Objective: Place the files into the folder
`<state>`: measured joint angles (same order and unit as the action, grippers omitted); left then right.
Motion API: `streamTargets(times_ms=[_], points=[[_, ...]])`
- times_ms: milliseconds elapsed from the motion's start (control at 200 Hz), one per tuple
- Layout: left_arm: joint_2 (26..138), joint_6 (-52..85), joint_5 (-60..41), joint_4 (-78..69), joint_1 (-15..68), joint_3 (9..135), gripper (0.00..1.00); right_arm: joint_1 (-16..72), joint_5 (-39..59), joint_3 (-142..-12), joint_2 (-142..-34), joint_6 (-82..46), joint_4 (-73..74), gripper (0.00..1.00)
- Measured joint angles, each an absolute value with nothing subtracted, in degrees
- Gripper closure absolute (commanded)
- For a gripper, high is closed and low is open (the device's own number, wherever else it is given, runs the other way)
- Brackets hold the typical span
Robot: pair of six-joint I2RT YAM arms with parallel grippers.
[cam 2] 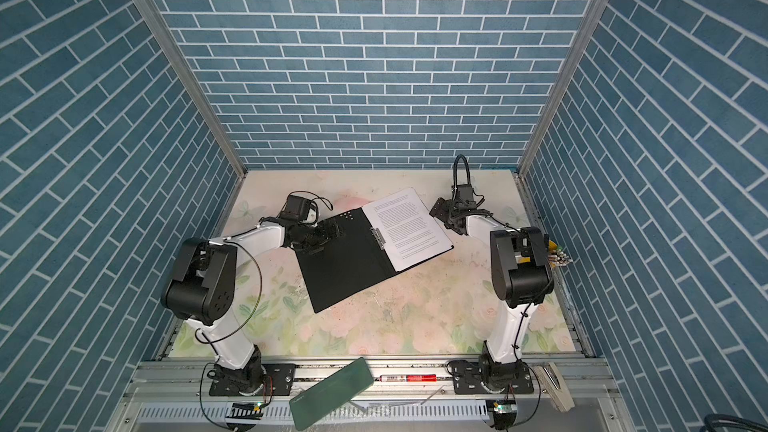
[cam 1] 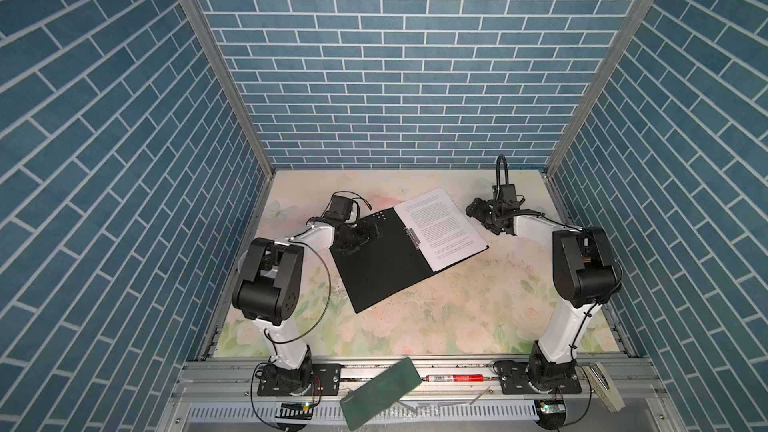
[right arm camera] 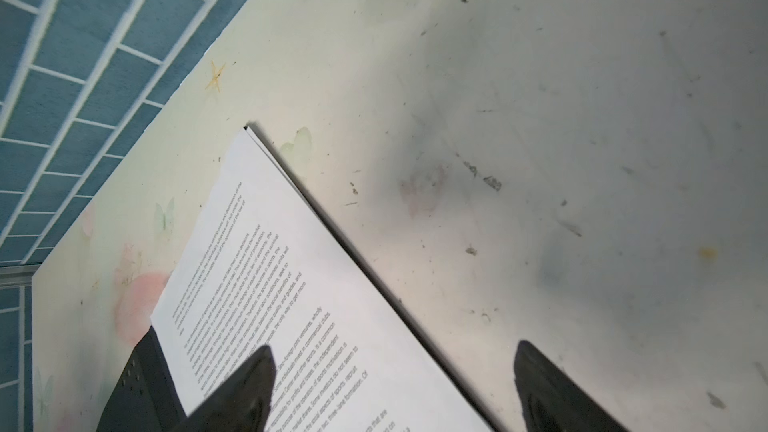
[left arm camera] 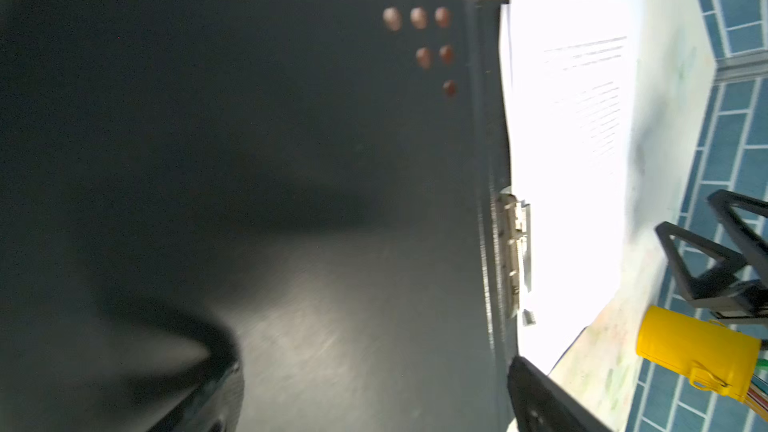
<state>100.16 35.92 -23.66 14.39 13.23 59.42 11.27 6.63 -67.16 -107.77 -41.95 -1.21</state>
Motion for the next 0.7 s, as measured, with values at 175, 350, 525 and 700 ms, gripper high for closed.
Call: streamTargets(times_ms=[175, 350, 525, 700], points=[[97.3, 34.9, -20.8, 16.5, 11.4, 57.0, 0.0, 9.7, 6.4, -66.2, -107.8, -41.9, -0.9, 0.1], [93.6, 34.7, -18.1, 17.8, 10.0, 53.5, 0.0, 8.4, 6.4, -65.6, -107.9, -41.9, -0.9, 0.1], [92.0, 34.7, -17.0, 19.0, 8.7, 51.3, 0.0, 7.3, 7.6, -65.6, -108.8, -41.9, -0.7, 0.11], [90.7, 34.7, -16.0, 21.2, 7.7, 50.4, 0.0, 7.1, 10.7, -65.7, -110.5, -41.5, 0.3, 0.14]])
